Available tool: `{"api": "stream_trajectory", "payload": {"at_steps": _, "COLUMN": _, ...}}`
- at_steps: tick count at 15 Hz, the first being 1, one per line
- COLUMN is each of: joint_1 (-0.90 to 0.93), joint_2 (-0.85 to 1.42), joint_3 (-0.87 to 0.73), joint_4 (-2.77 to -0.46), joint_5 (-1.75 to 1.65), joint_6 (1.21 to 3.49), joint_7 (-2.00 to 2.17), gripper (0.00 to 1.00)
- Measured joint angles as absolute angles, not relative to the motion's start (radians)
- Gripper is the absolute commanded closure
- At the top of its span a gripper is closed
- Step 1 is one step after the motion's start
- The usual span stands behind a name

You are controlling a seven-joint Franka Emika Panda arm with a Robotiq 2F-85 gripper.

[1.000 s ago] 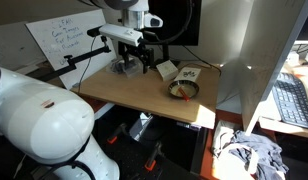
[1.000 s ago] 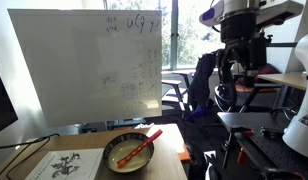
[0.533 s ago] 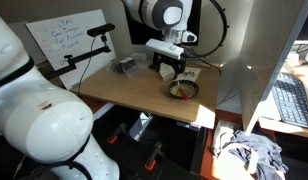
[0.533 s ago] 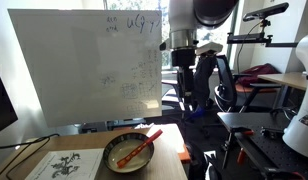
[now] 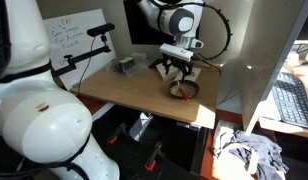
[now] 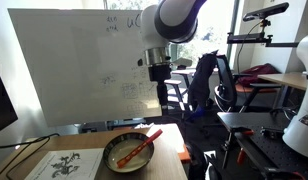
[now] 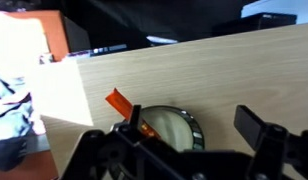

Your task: Move the ceramic bowl on the table slightly to the left

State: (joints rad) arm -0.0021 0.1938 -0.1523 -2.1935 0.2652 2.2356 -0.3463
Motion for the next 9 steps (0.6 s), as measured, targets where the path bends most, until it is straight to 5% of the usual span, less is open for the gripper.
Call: {"api": "stream_trajectory", "payload": {"at_steps": 9, "joint_1": -0.108, "joint_2": 0.360, "joint_3": -0.069, "joint_4": -2.057, "joint_5": 0.265, "joint_6": 2.277, "joint_7": -0.528, "gripper": 0.00}}
